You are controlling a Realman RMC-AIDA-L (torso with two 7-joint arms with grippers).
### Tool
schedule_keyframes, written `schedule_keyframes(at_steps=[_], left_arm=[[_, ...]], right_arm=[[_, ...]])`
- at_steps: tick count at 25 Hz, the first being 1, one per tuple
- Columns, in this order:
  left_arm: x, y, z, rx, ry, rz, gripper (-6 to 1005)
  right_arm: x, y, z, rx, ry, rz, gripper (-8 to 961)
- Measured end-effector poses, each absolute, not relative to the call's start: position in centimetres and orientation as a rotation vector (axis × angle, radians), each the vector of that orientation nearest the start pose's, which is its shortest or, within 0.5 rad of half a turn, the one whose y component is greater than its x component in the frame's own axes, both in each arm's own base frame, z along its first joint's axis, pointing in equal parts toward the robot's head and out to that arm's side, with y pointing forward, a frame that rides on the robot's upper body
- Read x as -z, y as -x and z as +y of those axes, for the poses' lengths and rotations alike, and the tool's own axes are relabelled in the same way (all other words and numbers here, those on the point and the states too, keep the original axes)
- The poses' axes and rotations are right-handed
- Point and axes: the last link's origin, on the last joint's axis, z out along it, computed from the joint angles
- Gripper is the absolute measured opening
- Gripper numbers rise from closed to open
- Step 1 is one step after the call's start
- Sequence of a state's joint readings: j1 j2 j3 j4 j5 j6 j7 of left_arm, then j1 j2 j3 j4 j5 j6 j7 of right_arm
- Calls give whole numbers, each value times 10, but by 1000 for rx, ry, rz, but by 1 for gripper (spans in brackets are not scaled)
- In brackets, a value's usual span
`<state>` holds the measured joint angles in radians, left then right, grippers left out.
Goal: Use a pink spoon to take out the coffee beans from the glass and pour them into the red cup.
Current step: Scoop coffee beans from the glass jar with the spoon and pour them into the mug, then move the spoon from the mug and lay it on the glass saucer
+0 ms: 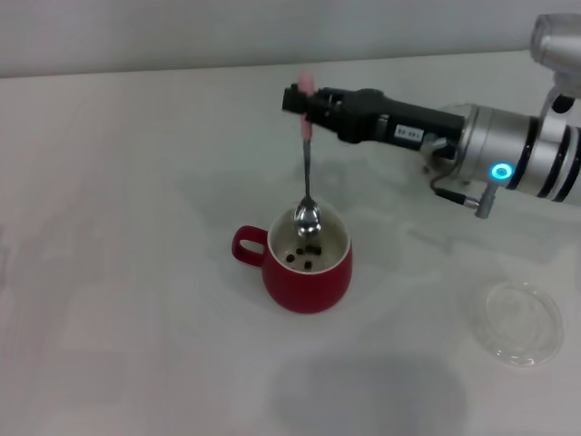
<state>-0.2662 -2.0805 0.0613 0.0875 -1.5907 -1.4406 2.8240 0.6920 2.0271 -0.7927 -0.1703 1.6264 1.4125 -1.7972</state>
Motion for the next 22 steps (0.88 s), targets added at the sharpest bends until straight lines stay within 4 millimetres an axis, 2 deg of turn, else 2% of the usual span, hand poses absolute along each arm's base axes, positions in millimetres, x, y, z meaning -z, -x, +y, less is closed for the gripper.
schedule_keyframes(at_steps=[4, 8, 13, 22], left_arm=[[-18, 375, 253, 682, 1636, -471, 471], [-19, 376, 253, 680, 1631, -470, 470], [-19, 377, 254, 675, 1630, -471, 470], [-21, 378, 255, 666, 1628, -470, 471]], right_arm=[[25, -230, 358, -1280, 2385, 1119, 139], [14, -236, 349, -1372, 2338, 1174, 138], [-6, -260, 334, -1423, 2230, 1171, 138], [-32, -307, 297, -1369, 2087, 1173, 139]])
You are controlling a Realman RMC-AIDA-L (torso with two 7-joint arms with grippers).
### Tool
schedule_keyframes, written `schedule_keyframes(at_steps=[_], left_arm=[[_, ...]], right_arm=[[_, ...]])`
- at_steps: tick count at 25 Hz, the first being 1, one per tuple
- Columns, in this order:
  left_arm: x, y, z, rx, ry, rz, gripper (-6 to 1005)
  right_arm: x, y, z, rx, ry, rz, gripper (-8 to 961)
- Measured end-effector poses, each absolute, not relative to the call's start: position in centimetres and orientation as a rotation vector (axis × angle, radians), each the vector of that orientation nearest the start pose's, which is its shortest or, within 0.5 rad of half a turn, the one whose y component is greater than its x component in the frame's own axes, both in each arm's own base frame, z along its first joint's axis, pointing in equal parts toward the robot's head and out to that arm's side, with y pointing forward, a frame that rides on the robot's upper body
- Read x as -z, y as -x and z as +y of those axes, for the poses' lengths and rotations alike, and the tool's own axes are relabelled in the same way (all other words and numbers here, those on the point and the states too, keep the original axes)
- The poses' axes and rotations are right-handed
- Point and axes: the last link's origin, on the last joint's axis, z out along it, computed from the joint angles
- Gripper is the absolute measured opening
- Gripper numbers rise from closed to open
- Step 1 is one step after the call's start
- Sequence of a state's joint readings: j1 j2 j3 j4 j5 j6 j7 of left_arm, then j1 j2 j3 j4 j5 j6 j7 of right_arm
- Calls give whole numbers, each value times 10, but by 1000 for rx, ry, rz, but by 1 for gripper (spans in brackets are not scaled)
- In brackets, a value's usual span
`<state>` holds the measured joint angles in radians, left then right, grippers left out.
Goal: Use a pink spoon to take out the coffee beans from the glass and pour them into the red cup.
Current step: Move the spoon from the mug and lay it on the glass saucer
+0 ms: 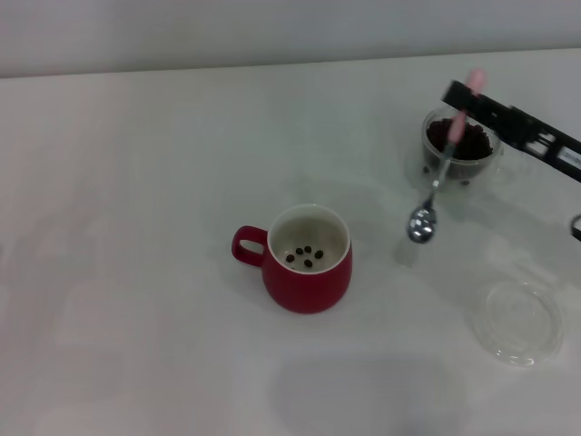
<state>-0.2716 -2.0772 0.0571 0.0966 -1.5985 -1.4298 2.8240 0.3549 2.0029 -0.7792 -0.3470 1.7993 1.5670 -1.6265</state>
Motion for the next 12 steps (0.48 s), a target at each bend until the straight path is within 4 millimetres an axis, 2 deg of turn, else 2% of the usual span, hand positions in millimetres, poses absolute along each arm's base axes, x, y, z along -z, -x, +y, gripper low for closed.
schedule_keyframes(at_steps=[6, 10, 12], left_arm=[[-23, 382, 255, 643, 1628, -471, 470], [-23, 382, 257, 638, 1632, -472, 470], [-23, 382, 257, 638, 1633, -471, 470]], right_arm=[[-46, -329, 271, -1321, 2056, 1161, 140], [-52, -350, 253, -1253, 2009, 1196, 139], [-52, -353, 249, -1242, 2000, 1203, 139]])
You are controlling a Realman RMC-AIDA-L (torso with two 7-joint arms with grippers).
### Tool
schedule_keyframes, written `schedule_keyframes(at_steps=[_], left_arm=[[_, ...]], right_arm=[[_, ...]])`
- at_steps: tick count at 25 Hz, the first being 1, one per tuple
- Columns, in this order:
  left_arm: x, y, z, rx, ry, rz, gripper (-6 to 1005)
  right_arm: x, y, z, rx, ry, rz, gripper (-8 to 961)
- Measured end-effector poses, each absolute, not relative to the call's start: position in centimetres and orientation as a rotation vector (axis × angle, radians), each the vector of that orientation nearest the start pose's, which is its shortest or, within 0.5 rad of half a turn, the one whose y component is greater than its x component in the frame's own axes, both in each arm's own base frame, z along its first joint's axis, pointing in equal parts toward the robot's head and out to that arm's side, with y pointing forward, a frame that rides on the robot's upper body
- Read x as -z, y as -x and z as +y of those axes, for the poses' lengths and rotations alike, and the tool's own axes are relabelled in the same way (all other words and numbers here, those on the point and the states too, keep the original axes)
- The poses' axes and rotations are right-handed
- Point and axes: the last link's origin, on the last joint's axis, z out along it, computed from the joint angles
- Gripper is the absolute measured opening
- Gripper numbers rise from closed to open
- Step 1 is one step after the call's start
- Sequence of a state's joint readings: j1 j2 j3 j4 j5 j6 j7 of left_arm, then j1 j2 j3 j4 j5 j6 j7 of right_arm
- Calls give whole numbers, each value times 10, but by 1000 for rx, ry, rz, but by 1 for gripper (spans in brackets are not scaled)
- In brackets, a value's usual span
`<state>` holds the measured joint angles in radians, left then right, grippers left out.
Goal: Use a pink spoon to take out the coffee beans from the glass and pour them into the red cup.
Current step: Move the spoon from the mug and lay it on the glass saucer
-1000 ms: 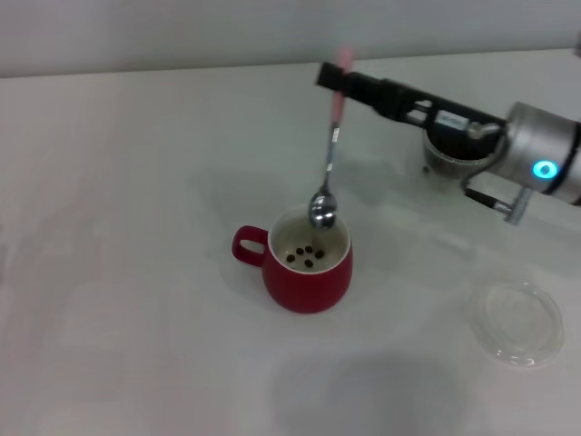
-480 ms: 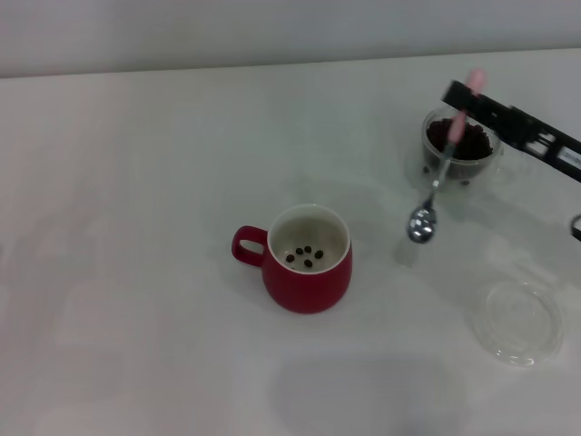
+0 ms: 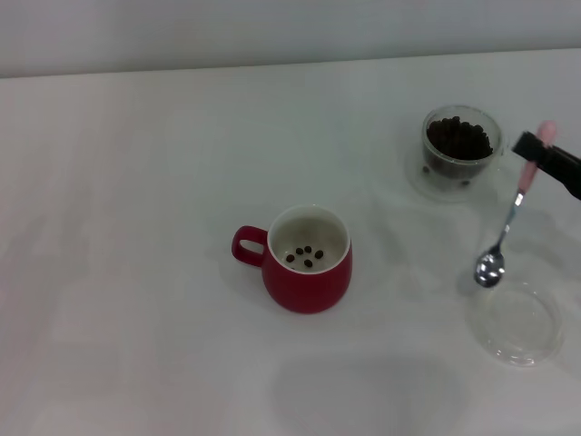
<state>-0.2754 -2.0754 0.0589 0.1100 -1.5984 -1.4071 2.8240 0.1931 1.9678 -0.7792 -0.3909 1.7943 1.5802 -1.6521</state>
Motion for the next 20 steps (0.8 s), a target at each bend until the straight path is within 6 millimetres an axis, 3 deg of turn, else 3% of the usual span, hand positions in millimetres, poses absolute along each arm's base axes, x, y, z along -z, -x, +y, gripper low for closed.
schedule_keyframes(at_steps=[9, 20], left_arm=[[-24, 381, 258, 638, 1631, -471, 471], [-23, 379, 261, 642, 1636, -466, 470]], right_arm=[[-51, -375, 229, -1143, 1944, 1271, 139], [-42, -391, 223, -1048, 1901, 1348, 139]])
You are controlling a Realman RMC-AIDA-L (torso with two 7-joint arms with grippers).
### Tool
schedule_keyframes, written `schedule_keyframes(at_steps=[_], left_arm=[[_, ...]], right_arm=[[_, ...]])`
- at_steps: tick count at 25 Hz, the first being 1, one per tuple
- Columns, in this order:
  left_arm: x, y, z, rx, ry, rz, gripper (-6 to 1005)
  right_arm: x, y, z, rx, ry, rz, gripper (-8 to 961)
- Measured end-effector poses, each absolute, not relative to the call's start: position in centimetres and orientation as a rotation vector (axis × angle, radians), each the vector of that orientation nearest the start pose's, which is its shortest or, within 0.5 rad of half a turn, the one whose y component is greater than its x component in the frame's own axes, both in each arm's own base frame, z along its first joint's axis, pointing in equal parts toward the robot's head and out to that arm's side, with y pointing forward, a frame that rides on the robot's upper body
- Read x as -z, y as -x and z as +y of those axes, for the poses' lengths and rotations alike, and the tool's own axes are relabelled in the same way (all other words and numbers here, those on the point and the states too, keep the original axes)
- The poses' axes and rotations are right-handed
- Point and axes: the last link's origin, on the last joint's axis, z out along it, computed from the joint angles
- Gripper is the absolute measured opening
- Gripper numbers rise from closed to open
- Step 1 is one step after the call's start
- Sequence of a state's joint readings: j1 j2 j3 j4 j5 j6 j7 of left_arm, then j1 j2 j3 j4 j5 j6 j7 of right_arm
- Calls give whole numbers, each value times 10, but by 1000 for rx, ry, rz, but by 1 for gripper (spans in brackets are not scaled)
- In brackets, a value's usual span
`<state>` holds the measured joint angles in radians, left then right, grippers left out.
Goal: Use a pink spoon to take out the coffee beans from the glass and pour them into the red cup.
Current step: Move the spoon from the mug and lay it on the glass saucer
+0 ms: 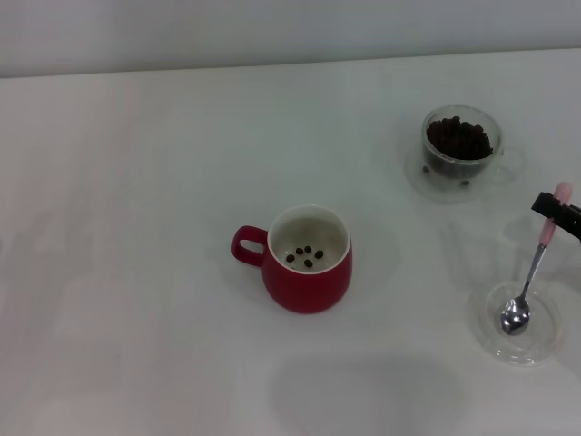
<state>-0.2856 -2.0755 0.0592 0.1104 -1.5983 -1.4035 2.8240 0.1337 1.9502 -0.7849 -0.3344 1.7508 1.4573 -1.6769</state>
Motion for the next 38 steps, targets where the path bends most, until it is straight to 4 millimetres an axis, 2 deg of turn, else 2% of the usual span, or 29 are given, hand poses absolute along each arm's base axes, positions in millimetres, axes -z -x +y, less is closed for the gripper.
schedule_keyframes(at_steps=[18, 38], left_arm=[[-24, 380, 261, 638, 1637, -465, 471], [-22, 382, 258, 631, 1635, -477, 470]], right_arm=[[-29, -398, 213, -1020, 1867, 1438, 138], [-28, -408, 214, -936, 1860, 1458, 159]])
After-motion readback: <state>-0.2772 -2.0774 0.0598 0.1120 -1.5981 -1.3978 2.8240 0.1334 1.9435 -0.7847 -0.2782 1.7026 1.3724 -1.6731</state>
